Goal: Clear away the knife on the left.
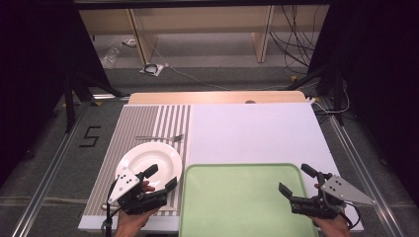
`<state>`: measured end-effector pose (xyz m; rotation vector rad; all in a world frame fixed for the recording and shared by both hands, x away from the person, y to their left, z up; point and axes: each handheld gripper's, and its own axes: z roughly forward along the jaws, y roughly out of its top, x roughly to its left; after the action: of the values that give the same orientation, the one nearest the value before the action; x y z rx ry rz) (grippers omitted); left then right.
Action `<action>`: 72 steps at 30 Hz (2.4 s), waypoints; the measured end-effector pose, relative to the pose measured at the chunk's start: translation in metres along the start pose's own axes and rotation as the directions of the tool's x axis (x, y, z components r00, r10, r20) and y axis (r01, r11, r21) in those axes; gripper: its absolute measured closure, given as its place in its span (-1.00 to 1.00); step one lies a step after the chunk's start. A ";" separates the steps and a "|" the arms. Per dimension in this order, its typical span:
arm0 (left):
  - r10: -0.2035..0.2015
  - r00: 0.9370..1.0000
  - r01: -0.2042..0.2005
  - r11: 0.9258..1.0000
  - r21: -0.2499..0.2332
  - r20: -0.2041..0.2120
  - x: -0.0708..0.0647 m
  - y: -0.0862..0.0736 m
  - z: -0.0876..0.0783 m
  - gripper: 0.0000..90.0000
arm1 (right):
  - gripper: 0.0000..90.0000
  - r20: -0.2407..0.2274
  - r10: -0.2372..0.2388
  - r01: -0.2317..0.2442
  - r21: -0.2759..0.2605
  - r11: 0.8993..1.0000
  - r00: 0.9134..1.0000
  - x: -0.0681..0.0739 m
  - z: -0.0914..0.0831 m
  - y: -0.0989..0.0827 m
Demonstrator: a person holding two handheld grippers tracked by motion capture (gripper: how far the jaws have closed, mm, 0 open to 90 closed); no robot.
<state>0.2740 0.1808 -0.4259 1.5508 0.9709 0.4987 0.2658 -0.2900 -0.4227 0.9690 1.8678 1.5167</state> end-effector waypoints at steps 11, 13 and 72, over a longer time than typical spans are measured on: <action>0.003 1.000 -0.003 1.000 0.008 0.001 -0.001 0.000 0.000 -0.56 | -0.85 -0.001 0.002 -0.002 0.001 1.000 1.000 0.000 0.000 0.000; 0.007 1.000 -0.007 1.000 0.011 0.000 0.000 0.001 -0.001 -0.55 | -0.85 -0.003 0.003 -0.003 0.001 1.000 1.000 0.000 0.000 0.000; 0.062 0.997 -0.074 0.925 0.374 0.044 0.045 0.007 -0.037 -0.47 | -0.83 -0.018 0.005 -0.005 0.005 1.000 1.000 0.002 0.001 0.001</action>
<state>0.2726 0.2390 -0.4192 1.9356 1.0330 0.3464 0.2656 -0.2876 -0.4219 0.9662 1.8842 1.5293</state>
